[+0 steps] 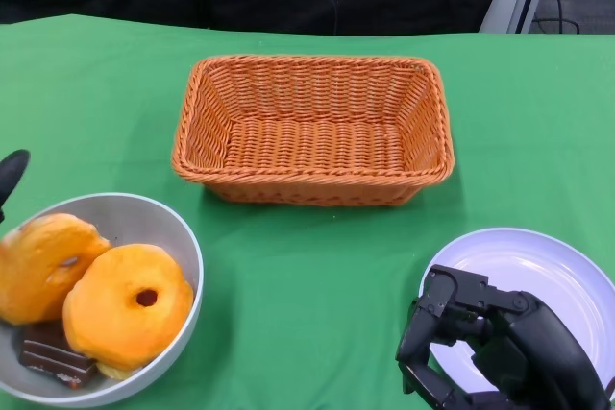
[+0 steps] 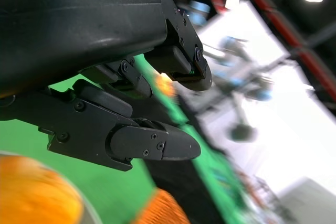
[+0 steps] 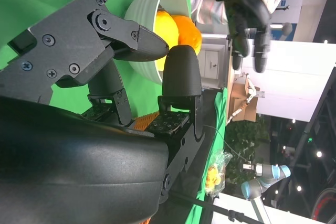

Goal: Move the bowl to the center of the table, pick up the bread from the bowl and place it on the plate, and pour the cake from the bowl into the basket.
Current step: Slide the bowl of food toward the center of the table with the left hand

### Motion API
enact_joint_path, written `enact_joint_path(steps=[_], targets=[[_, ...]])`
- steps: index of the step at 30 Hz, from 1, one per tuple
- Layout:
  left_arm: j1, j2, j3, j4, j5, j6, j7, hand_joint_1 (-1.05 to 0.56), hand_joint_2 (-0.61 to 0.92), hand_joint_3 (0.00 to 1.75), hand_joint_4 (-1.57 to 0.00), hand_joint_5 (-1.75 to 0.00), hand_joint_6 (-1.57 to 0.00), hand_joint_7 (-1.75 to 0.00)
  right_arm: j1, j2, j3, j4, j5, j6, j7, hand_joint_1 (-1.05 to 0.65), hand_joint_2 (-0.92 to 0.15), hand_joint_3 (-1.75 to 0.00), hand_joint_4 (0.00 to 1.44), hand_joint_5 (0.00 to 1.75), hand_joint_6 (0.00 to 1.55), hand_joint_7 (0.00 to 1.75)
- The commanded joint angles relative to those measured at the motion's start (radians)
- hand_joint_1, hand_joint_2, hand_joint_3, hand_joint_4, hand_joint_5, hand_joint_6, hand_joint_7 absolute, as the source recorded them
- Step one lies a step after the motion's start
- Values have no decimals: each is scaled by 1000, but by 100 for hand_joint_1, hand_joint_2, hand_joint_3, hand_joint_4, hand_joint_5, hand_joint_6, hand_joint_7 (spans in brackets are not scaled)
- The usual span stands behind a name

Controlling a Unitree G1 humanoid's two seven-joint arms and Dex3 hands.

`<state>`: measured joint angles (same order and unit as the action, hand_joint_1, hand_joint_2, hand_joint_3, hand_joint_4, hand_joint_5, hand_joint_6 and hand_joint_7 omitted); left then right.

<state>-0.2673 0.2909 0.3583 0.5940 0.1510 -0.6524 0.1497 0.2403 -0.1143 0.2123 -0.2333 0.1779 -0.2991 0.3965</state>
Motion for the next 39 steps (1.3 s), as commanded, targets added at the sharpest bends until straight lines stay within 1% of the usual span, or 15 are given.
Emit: enact_joint_path(steps=[1, 3, 6, 7, 8, 10, 14, 16, 17, 19, 20, 23, 27, 35, 39], targets=[[-15, 29, -1, 40, 22, 114, 80, -60, 92, 42, -53, 0, -58, 0, -4, 3, 0, 6, -5, -13, -3, -20, -53, -93, 65, 168, 64, 140], [-21, 42, -9, 60, 25, 162, 95, -59, 92, 44, -47, 0, -57, 0, -5, 3, 2, 6, -5, -10, -5, -21, -54, -93, 65, 167, 64, 140], [-26, 60, -21, 77, 16, 211, 85, -58, 92, 49, -46, 0, -53, 0, -7, 4, 3, 10, -1, -12, -2, -21, -56, -88, 64, 168, 64, 139], [-29, 73, -28, 80, 11, 268, 57, -58, 92, 50, -46, 0, -52, 0, -8, 5, 4, 13, -2, -15, -3, -21, -57, -88, 64, 168, 64, 139], [-32, 84, -36, 81, 7, 318, 34, -60, 92, 55, -41, 0, -45, 0, -10, 6, 5, 15, -7, -19, -5, -22, -57, -87, 64, 167, 64, 139], [-40, 98, -45, 80, -19, 407, -19, -61, 92, 59, -37, 0, -40, 0, -11, 8, 6, 15, -15, -22, -9, -23, -57, -86, 64, 167, 64, 139], [-58, 117, -55, 89, -76, 546, -115, -60, 92, 67, -26, 0, -26, 0, -11, 13, 7, 12, -16, -22, -11, -21, -57, -86, 65, 168, 64, 139], [-64, 122, -63, 89, -85, 609, -136, -61, 92, 69, -25, 0, -26, -1, -12, 14, 5, 11, -19, -22, -11, -21, -57, -87, 65, 168, 64, 139], [-65, 125, -70, 86, -85, 632, -141, -61, 92, 69, -25, -1, -29, -2, -12, 14, 5, 11, -19, -22, -10, -21, -56, -88, 65, 168, 64, 140], [-61, 134, -92, 73, -81, 678, -163, -63, 92, 70, -26, -1, -33, -4, -13, 12, 3, 11, -21, -20, -9, -21, -56, -89, 65, 167, 64, 140], [-62, 136, -94, 65, -94, 702, -185, -63, 92, 70, -23, 0, -32, -3, -13, 12, 2, 12, -20, -21, -9, -22, -55, -89, 65, 166, 64, 139], [-62, 149, -105, 30, -132, 802, -278, -60, 92, 71, -12, 0, -16, 0, -14, 11, 0, 16, -15, -24, -5, -22, -56, -88, 65, 167, 64, 139], [-48, 155, -115, -62, -171, 977, -351, -61, 92, 68, -9, 0, -13, -1, -17, 13, -1, 22, -9, -32, 1, -21, -56, -87, 65, 167, 64, 139], [-40, 146, -127, -208, -219, 1213, -397, -61, 92, 62, -4, -1, -14, -1, -17, 11, 1, 20, -19, -31, -3, -22, -55, -89, 65, 167, 65, 139], [-41, 153, -137, -245, -249, 1281, -441, -60, 92, 61, -2, 0, -11, 0, -13, 12, 3, 14, -20, -25, -6, -20, -54, -91, 65, 167, 64, 139]])
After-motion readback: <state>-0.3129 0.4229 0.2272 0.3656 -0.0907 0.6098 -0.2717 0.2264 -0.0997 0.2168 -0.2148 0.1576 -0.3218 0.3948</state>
